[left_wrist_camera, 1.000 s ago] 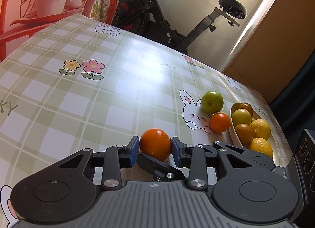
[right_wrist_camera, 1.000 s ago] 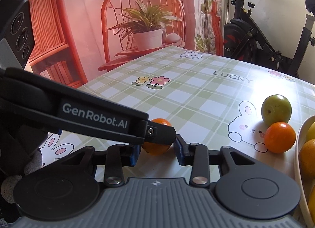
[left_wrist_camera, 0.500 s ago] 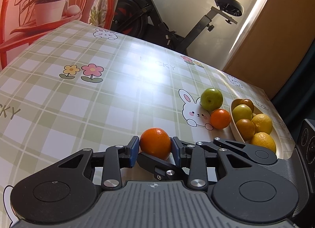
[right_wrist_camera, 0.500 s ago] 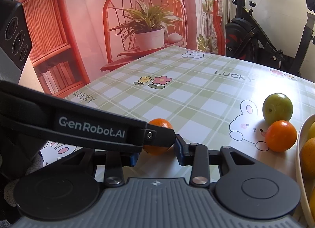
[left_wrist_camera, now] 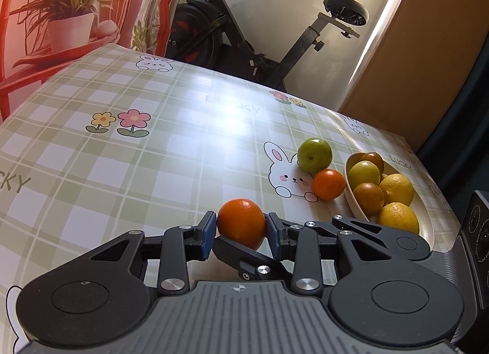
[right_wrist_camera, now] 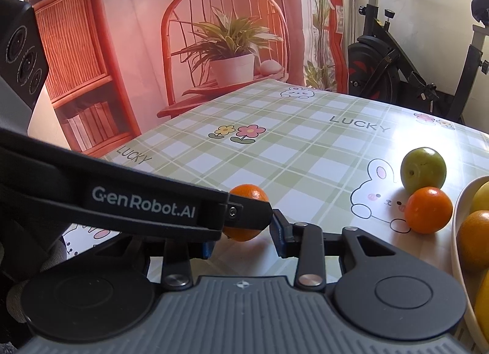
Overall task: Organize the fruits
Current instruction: 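Carry the orange over the plate with the left gripper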
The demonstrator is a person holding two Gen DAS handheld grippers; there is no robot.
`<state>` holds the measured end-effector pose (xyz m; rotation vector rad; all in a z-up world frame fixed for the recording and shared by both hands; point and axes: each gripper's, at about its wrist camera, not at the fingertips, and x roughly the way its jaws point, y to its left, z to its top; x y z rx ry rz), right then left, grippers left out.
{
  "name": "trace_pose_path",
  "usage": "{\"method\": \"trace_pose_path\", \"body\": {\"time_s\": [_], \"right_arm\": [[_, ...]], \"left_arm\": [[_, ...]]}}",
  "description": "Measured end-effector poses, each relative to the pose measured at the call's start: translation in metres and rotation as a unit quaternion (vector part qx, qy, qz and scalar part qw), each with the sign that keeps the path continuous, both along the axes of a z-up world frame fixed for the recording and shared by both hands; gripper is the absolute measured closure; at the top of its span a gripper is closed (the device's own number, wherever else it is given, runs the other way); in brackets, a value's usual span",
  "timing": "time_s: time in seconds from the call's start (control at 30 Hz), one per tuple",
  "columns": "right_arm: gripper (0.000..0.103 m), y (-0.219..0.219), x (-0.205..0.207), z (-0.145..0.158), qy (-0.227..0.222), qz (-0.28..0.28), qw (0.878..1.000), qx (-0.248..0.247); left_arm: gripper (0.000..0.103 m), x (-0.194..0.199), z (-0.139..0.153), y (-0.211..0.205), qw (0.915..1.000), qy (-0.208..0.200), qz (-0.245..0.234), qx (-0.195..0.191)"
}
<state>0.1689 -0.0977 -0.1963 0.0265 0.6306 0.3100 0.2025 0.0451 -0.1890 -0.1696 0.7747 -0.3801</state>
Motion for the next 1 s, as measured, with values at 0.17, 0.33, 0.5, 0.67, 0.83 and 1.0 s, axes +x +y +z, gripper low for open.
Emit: {"method": "trace_pose_path", "body": {"time_s": [0.17,0.33,0.5,0.67,0.83,1.0], "right_arm": [[0.065,-0.008,-0.016,0.006,-0.019,-0.023,1.000,0.010],[0.065,-0.027,-0.032,0.021,-0.045,-0.053,0.997,0.021],[0.065,-0.052,-0.048,0.040,-0.074,-0.091,0.993,0.023],[0.065,-0.084,-0.063,0.052,-0.095,-0.132,0.986,0.028],[0.065,-0.121,-0.081,0.059,-0.106,-0.177,0.978,0.042],[0.065,-0.160,-0.092,0.060,-0.108,-0.221,0.968,0.048]], "left_arm": [[0.065,-0.007,0.013,-0.021,0.9996,-0.018,-0.020,0.011],[0.065,-0.007,0.031,-0.046,0.9984,-0.037,-0.042,0.010],[0.065,-0.004,0.045,-0.078,0.9957,-0.051,-0.077,0.009],[0.065,-0.004,0.053,-0.123,0.9901,-0.064,-0.123,0.020],[0.065,0.001,0.054,-0.164,0.9840,-0.062,-0.165,0.026],[0.065,0.010,0.045,-0.204,0.9777,-0.050,-0.200,0.038]]}}
